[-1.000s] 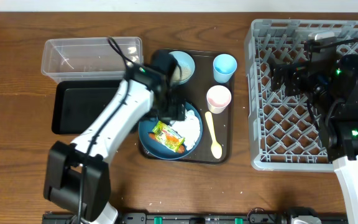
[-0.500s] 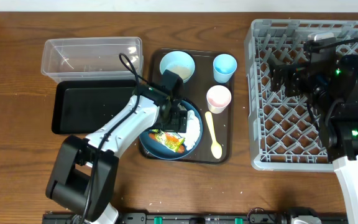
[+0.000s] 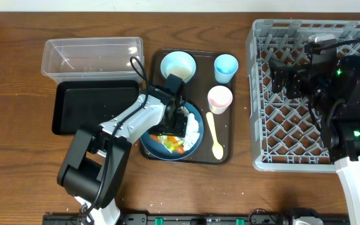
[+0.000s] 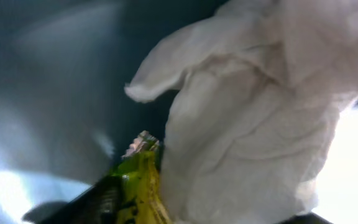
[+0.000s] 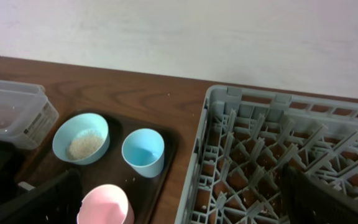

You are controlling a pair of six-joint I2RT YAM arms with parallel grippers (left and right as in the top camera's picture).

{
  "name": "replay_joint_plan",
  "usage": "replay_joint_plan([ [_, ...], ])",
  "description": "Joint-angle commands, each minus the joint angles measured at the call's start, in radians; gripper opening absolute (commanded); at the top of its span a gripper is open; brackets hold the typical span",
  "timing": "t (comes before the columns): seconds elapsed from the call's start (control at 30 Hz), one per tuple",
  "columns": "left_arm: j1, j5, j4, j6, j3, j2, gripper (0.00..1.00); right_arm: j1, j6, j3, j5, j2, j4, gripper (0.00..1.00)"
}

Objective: Sort waste into correct bins and load items into the dishwasher rack
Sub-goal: 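Grasp the tissue and snack wrapper with the left gripper and lift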

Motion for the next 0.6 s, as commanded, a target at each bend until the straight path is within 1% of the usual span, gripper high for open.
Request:
replay_joint_plan([
  [0.0, -0.004, -0.006, 0.004, 0.020, -0.010, 0.021, 0.48, -0.006, -0.010, 0.023, -0.008, 0.007, -0.012, 0.99],
  [0.03, -0.004, -0.006, 0.005, 0.020, -0.010, 0.021, 0.42, -0.006, -0.010, 0.023, -0.008, 0.007, -0.017, 0.99],
  [0.07, -0.004, -0.006, 0.005, 0.020, -0.010, 0.021, 0.32, -0.006, -0.010, 0.023, -0.008, 0.009, -0.020, 0.99],
  [0.17, -0.004, -0.005, 0.003, 0.020, -0.010, 0.021, 0.11, -0.006, -0.011, 0.023, -0.008, 0.015, -0.022, 0.99],
  [0.2, -0.004, -0.005, 0.003, 0.020, -0.008, 0.020, 0.06, -0.006, -0.011, 0.023, -0.008, 0.018, -0.021, 0.99],
  [0.37, -0.004, -0.004, -0.059, 0.007, 0.048, 0.007, 0.06, -0.006, -0.011, 0.023, -0.008, 0.020, -0.021, 0.99],
  [0.57, 0.021, 0.003, -0.183, -0.019, 0.216, -0.063, 0.06, -0.006, -0.011, 0.023, -0.007, 0.020, -0.018, 0.99],
])
